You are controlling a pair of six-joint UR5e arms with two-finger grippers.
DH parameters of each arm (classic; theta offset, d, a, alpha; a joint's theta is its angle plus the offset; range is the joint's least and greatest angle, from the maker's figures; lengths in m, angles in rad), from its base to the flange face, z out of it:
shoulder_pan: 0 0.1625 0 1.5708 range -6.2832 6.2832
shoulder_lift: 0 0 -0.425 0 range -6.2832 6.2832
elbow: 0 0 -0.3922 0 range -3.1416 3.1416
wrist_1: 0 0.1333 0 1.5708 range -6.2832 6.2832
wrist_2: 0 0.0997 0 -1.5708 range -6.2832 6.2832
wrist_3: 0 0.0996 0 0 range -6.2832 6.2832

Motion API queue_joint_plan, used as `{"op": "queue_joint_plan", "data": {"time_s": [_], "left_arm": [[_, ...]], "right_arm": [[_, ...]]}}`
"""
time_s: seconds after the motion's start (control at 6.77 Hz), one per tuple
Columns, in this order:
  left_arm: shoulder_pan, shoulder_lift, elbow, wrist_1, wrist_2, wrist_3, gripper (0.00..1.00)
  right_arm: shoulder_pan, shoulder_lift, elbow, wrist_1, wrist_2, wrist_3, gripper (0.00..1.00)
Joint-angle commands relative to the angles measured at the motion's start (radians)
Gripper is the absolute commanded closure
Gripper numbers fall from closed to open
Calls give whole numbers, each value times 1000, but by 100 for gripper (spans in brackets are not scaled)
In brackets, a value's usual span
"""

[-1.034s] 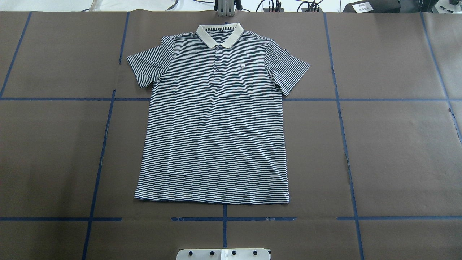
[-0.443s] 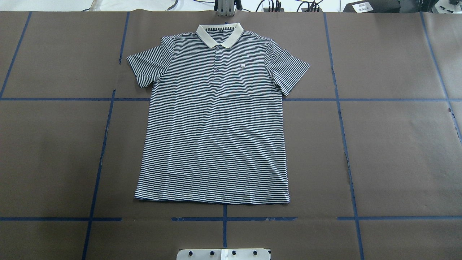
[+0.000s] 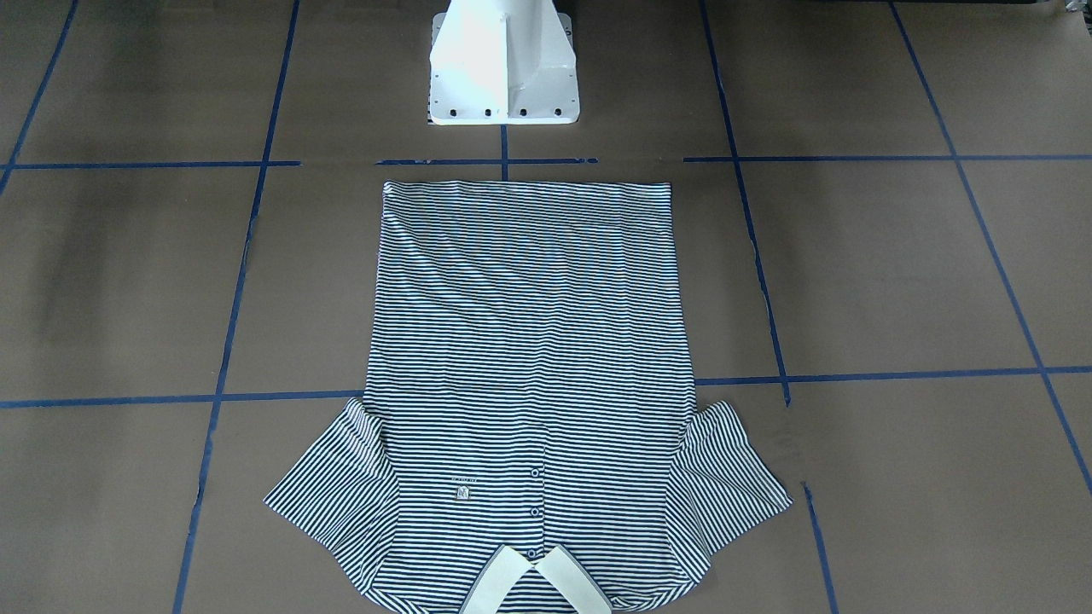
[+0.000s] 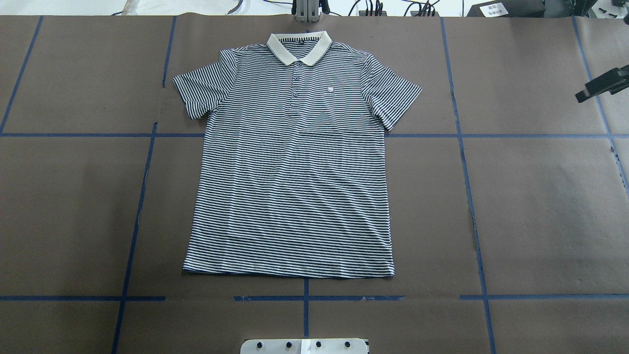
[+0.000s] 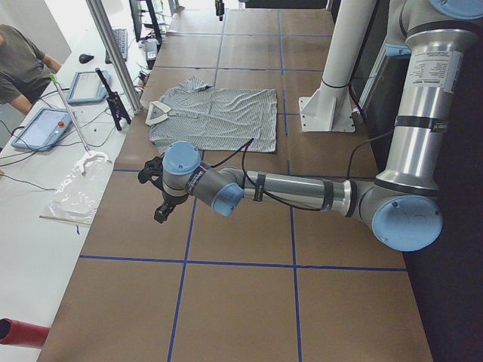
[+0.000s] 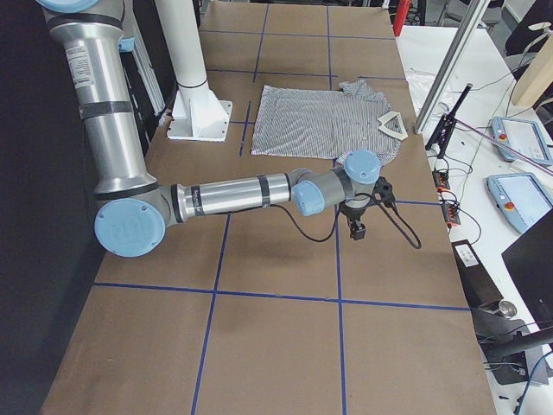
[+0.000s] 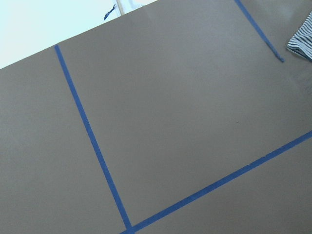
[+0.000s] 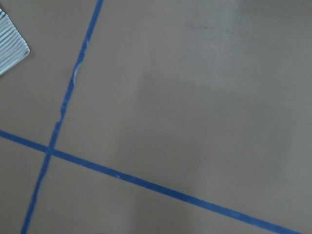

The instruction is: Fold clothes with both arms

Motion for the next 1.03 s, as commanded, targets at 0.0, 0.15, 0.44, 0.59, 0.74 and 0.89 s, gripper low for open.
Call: {"op": "queue_joint_plan", "data": {"time_s": [0.0, 0.15, 0.44, 0.59, 0.74, 0.89], "left_arm": [[38, -72, 75, -23, -3, -34, 0], [67, -86, 79, -29, -1, -89, 0], [76, -116, 86, -61, 0, -157, 0], [78, -124, 86, -63, 0, -171, 0], [78, -127, 83, -63, 0, -174, 0], [78, -127, 82, -63, 0, -180, 0]], "right_arm": [[-104, 178, -116, 10, -52, 223, 0], [-161, 266, -157, 22, -110, 335, 0], [-280, 367, -348, 316, -242, 572, 0], [-317, 444, -422, 328, -288, 613, 0], [-336, 461, -468, 328, -334, 612, 0], [-348, 473, -498, 328, -356, 612, 1]]}}
